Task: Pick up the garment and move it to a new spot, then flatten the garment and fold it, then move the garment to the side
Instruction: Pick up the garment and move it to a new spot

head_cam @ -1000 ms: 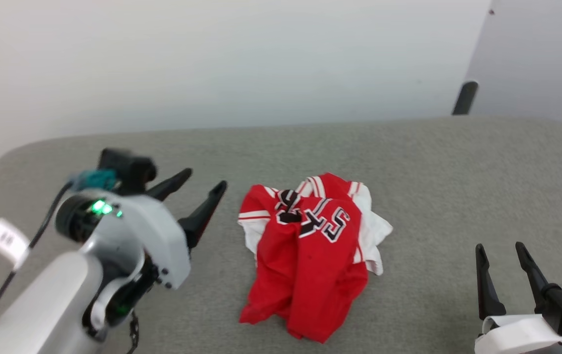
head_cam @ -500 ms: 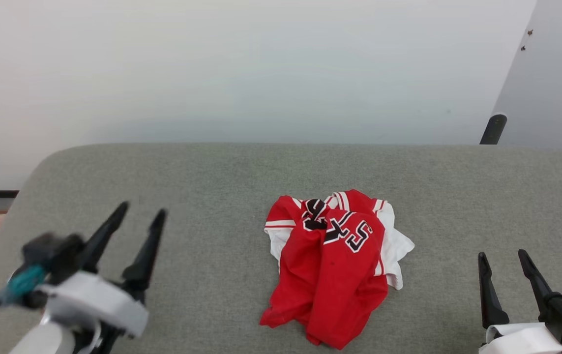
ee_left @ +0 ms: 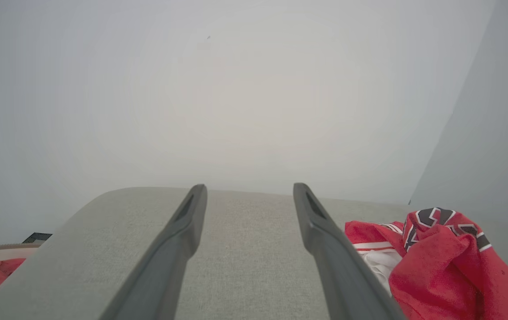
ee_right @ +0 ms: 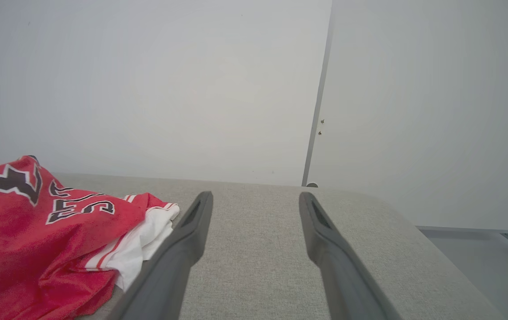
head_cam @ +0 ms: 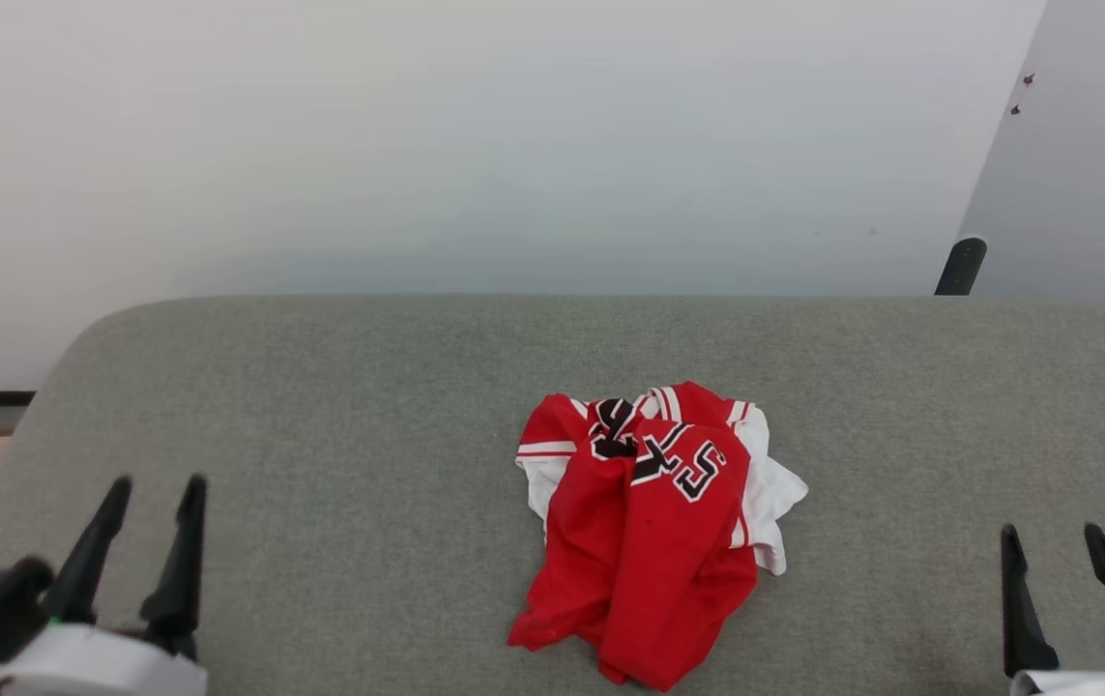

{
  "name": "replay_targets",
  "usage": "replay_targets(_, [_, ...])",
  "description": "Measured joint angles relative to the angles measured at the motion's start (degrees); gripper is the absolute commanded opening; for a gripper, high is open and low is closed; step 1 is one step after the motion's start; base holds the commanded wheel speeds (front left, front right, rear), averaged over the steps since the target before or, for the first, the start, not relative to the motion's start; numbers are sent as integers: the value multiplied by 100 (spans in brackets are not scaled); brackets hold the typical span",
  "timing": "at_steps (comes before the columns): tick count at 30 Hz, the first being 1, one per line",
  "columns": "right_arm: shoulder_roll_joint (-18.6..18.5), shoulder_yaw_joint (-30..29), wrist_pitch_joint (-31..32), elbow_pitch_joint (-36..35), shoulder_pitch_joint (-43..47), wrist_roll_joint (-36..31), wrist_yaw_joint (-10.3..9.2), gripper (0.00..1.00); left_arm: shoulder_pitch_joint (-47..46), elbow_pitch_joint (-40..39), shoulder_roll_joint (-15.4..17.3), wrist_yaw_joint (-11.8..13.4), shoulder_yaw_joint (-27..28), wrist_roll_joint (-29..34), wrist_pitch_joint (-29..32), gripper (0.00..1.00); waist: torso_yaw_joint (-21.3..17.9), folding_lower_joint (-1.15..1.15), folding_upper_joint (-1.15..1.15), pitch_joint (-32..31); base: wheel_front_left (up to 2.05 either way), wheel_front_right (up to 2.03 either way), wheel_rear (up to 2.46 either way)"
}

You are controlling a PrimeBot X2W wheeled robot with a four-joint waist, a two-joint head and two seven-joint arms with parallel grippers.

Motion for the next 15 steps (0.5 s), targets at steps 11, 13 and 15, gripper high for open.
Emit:
replay_targets(11, [5, -137, 0, -70, 171, -8, 0, 100, 657, 188, -675, -567, 1127, 658, 1, 100, -61, 0, 0, -8, 0, 0, 0])
replay_targets(13, [5, -135, 0, -69, 173, -8, 0, 100, 692, 214, -761, -613, 1232, 750, 0, 100, -63, 0, 0, -3, 0, 0, 0])
replay_targets(15, [8, -133, 0, -66, 173, -8, 0, 100, 696, 230, -835, -644, 1288, 814, 1, 100, -61, 0, 0, 1, 0, 0, 0])
